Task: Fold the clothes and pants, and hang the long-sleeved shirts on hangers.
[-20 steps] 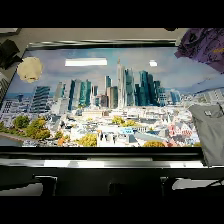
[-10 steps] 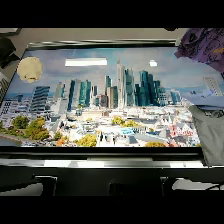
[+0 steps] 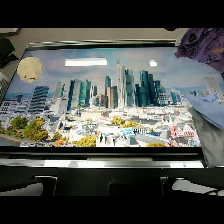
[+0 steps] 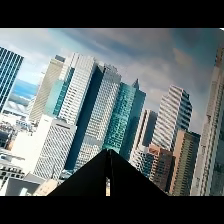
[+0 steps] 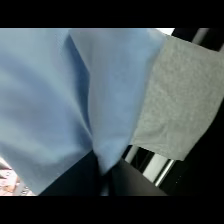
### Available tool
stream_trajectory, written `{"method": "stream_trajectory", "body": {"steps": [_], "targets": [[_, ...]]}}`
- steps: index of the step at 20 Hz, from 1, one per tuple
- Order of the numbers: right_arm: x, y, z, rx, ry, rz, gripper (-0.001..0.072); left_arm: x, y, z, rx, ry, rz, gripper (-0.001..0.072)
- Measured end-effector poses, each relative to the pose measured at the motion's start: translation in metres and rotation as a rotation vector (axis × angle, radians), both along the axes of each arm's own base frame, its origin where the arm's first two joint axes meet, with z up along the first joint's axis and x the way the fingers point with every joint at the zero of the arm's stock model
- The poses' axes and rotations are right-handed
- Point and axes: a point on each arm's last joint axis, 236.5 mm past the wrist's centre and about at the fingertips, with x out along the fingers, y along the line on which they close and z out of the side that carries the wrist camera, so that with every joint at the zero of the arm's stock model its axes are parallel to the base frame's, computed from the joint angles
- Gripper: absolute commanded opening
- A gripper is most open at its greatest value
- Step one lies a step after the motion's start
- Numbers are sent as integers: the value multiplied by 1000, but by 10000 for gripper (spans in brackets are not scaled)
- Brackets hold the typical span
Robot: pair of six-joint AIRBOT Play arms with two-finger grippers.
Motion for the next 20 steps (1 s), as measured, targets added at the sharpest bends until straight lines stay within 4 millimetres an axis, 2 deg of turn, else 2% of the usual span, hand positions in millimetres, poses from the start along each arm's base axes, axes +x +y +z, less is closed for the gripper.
{"method": "stream_trajectory", "body": {"steps": [4, 8, 13, 20], "targets": [[-38, 7, -32, 11, 139, 0, 33, 0, 4, 0, 1, 0, 8, 20], [-66, 7, -48, 0, 251, -1, 34, 0, 5, 0, 2, 0, 12, 20], [-86, 2, -53, -29, 335, -2, 34, 0, 5, 0, 2, 0, 12, 20], [-99, -1, -51, -43, 393, -11, 35, 0, 5, 0, 2, -1, 12, 19]]}}
